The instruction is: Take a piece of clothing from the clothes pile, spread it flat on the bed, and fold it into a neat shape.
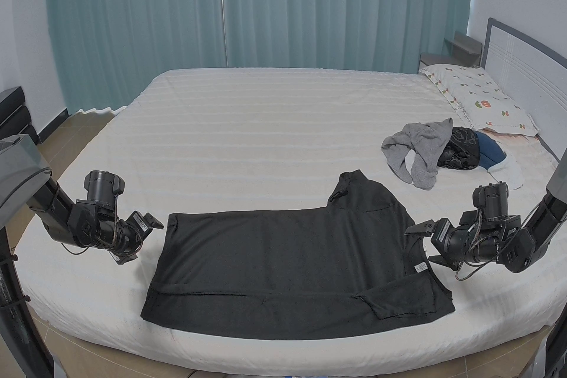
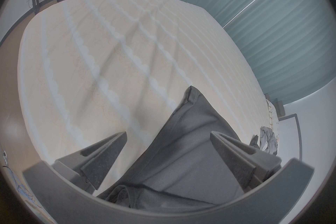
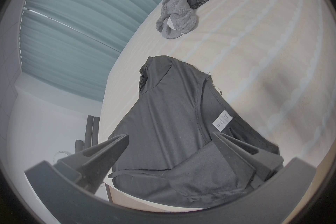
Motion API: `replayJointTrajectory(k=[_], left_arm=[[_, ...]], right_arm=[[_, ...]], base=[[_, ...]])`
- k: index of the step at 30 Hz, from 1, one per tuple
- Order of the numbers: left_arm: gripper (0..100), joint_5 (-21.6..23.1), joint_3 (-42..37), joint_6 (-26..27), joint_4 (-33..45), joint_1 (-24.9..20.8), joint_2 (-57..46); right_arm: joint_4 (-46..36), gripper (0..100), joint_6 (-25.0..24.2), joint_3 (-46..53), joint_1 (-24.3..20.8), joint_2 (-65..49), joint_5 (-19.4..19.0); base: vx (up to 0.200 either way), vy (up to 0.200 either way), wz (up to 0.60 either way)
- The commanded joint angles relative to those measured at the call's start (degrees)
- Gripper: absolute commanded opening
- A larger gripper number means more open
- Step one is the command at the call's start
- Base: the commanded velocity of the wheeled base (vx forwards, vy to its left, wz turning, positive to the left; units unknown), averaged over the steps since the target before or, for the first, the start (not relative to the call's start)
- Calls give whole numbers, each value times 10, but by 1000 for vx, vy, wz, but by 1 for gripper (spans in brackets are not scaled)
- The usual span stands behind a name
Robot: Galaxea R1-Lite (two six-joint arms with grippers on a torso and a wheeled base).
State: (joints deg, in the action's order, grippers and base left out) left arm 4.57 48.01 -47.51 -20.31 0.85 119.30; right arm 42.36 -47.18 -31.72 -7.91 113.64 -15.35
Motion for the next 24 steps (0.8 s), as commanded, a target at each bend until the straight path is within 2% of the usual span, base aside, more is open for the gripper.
replayJointTrajectory(k=[1,4,12,18,24], left_arm=[[100,0,-1,0,2,-2,-6],[100,0,-7,0,1,-5,-12],[100,-2,-34,4,3,-17,-42],[100,-4,-85,12,6,-39,-93],[100,-8,-142,51,6,-69,-122]], right_arm=[[0,100,1,0,0,0,0],[0,100,1,0,-1,1,1],[0,100,1,3,-1,-1,1],[0,100,1,4,-1,-3,1],[7,100,1,8,-1,-3,1]], base=[[0,-200,0],[0,-200,0],[0,0,0],[0,0,0],[0,0,0]])
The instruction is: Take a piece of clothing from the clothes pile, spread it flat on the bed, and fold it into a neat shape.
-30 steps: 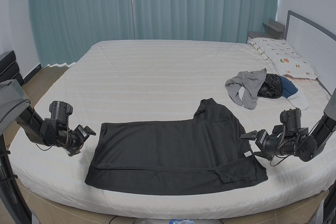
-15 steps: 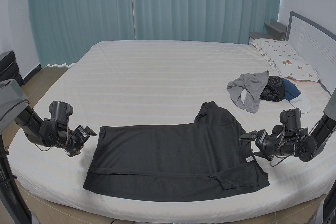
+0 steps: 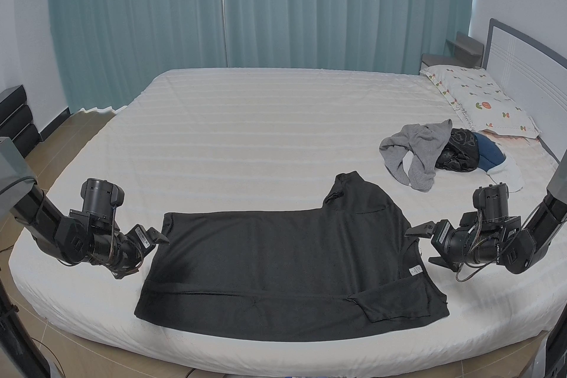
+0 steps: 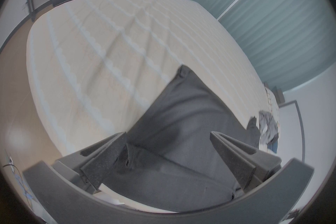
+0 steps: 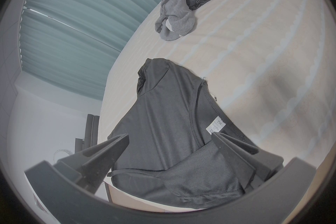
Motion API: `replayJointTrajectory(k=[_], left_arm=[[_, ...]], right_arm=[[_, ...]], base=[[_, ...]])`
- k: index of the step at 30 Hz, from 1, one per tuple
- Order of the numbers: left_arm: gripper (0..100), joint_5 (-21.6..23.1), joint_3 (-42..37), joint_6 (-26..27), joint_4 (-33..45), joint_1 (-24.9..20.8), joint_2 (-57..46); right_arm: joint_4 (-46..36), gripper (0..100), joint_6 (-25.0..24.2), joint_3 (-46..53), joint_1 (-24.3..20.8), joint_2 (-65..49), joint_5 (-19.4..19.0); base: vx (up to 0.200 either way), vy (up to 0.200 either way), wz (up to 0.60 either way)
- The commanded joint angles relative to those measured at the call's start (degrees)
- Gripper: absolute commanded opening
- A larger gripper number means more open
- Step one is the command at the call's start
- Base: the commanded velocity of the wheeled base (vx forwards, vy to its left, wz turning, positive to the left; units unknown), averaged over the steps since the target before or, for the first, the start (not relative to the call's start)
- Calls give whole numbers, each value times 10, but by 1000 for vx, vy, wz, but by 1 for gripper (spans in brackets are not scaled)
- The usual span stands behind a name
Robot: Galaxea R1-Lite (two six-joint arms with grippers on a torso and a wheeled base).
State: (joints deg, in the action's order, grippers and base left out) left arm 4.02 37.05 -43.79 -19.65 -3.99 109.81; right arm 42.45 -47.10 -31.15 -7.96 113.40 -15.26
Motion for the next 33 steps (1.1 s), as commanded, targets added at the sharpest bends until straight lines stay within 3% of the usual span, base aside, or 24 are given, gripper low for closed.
replayJointTrajectory(k=[1,9,16,20,23,33], left_arm=[[100,-2,-37,15,1,-31,-26],[100,-2,-45,15,-1,-62,22],[100,-4,-24,12,-8,-60,73],[100,-6,9,7,-8,-45,95],[100,-6,52,-31,-8,-17,102],[100,-5,68,-82,-62,28,102]], right_arm=[[13,100,0,6,0,0,0],[54,100,2,24,-4,3,0],[60,100,2,26,-4,5,0],[60,100,2,26,-4,6,0],[60,100,2,26,-4,7,0],[61,100,2,26,-4,10,1]], base=[[0,0,0],[0,0,0],[0,0,0],[0,0,0],[0,0,0],[0,0,0]])
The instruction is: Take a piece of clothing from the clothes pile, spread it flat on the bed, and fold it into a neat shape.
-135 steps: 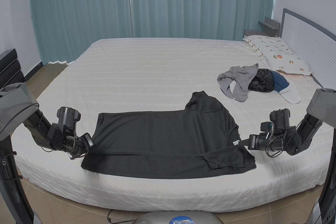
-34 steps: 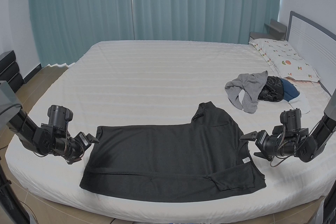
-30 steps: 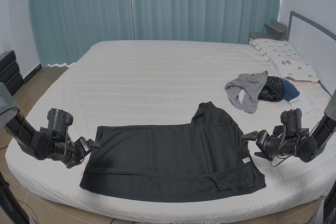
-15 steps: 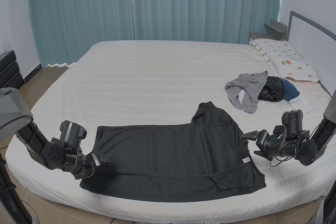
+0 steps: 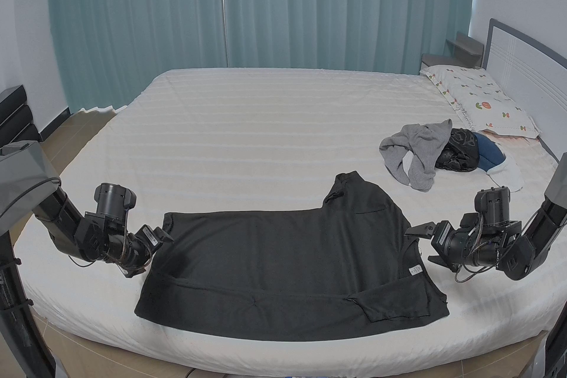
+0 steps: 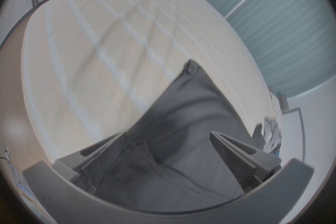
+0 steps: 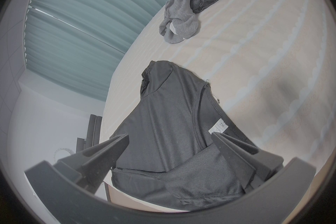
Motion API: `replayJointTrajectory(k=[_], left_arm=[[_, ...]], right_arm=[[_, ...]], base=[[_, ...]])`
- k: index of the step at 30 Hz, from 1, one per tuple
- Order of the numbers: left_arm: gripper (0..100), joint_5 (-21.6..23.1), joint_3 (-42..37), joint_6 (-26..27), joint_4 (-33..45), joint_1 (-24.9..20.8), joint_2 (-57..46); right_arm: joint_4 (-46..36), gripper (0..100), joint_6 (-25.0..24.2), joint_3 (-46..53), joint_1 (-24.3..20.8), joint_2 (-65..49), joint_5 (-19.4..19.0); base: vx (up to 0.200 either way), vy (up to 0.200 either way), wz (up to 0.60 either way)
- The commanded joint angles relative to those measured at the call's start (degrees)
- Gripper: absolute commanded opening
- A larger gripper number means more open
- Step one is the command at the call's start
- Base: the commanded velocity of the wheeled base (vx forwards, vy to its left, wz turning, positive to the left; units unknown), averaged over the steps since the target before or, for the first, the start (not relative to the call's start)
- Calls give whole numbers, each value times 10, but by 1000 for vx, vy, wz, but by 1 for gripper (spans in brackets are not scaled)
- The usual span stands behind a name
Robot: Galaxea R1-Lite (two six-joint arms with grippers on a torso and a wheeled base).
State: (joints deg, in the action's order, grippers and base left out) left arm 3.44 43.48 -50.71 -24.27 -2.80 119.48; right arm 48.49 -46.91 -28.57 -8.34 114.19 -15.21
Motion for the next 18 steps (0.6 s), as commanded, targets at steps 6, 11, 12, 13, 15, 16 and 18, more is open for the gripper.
replayJointTrajectory(k=[6,11,12,13,15,16,18], left_arm=[[100,10,-9,-19,-25,19,0],[100,13,-14,-18,-27,22,1],[100,13,-14,-18,-27,22,1],[100,13,-15,-18,-27,22,0],[100,12,-16,-18,-26,22,-2],[100,12,-16,-18,-25,22,-2],[100,12,-16,-18,-24,22,-2]], right_arm=[[0,100,0,1,0,2,0],[0,100,0,1,0,0,0],[0,100,0,1,0,-1,0],[0,100,0,2,1,-2,0],[0,100,0,5,1,-2,0],[0,100,0,5,1,-2,0],[0,100,0,5,1,-3,0]], base=[[0,0,0],[0,0,0],[0,0,0],[0,0,0],[-200,0,0],[-200,0,0],[-200,0,0]])
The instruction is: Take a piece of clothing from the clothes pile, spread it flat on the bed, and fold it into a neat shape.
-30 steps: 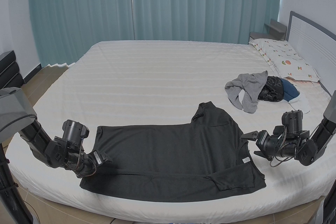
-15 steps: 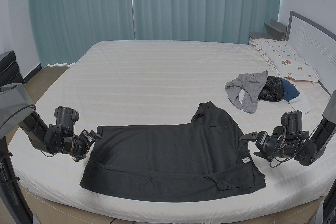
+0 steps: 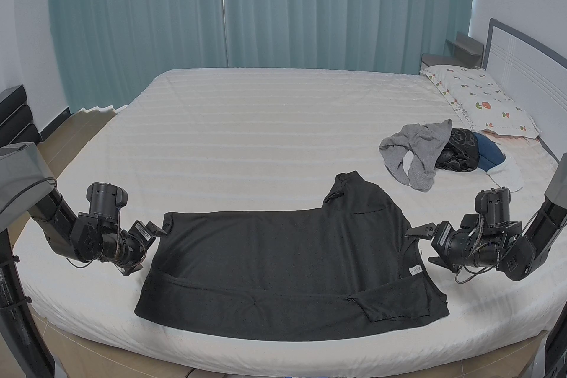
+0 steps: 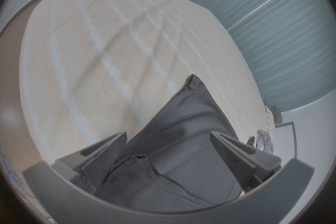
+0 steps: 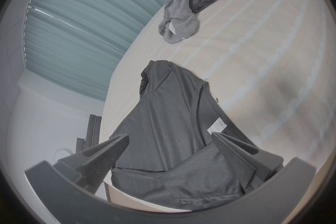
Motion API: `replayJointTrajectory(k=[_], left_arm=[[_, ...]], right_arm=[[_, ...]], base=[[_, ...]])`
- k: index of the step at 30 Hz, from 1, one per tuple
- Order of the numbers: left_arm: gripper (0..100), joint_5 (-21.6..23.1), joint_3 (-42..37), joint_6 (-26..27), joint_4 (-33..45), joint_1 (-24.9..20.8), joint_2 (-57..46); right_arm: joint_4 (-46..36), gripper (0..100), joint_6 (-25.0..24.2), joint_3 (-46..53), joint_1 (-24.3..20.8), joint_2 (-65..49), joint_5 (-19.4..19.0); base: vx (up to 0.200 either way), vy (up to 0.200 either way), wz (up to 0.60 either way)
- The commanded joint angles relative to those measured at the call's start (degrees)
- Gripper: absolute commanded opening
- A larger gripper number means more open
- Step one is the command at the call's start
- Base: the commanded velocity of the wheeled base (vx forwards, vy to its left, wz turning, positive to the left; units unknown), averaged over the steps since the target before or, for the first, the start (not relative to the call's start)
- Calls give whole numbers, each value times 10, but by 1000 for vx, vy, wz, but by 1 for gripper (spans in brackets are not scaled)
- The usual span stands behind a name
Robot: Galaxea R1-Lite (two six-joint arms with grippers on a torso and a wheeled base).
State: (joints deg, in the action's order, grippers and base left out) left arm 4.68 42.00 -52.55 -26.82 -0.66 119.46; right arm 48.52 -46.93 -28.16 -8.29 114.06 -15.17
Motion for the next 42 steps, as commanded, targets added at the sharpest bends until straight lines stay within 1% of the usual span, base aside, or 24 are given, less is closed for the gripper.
replayJointTrajectory(k=[1,4,9,13,17,19,20,21,22,24,27,29,30,34,40,41,42], left_arm=[[100,0,-2,1,2,0,-4],[100,0,-4,2,1,0,-7],[100,0,-6,3,2,0,-18],[100,1,-5,8,-1,0,-12],[100,6,0,61,-2,-1,-10],[100,18,5,89,-3,0,-5],[100,35,10,115,-2,0,1],[100,36,11,119,-2,0,1],[100,53,19,155,-2,2,10],[100,63,31,188,-3,5,21],[100,69,49,214,-3,4,40],[100,69,57,217,-3,3,46],[100,70,70,217,-3,3,54],[100,71,73,218,-3,1,62],[100,72,79,218,-3,1,73],[0,71,78,218,-3,0,75],[0,71,78,218,-3,0,75]], right_arm=[[0,100,1,1,0,-1,0],[0,100,1,3,0,-1,0],[0,100,19,6,-1,3,0],[0,100,21,6,-1,3,0],[0,100,21,5,-1,2,0],[0,100,21,6,-1,3,0],[0,100,21,6,-1,4,0],[0,100,21,6,-1,4,0],[0,100,22,6,-1,4,0],[0,100,22,6,-1,4,0],[0,100,28,7,0,5,0],[0,100,32,7,0,7,0],[0,100,42,13,0,13,0],[1,100,54,12,-1,20,0],[1,100,54,10,-1,24,0],[1,100,54,9,0,24,0],[1,100,54,9,0,24,0]], base=[[-200,0,0],[-200,0,0],[0,0,0],[0,0,0],[0,0,0],[0,0,0],[0,0,0],[0,0,0],[0,0,0],[0,0,0],[0,0,0],[0,0,0],[0,0,0],[0,0,0],[0,0,0],[0,0,0],[0,0,0]])
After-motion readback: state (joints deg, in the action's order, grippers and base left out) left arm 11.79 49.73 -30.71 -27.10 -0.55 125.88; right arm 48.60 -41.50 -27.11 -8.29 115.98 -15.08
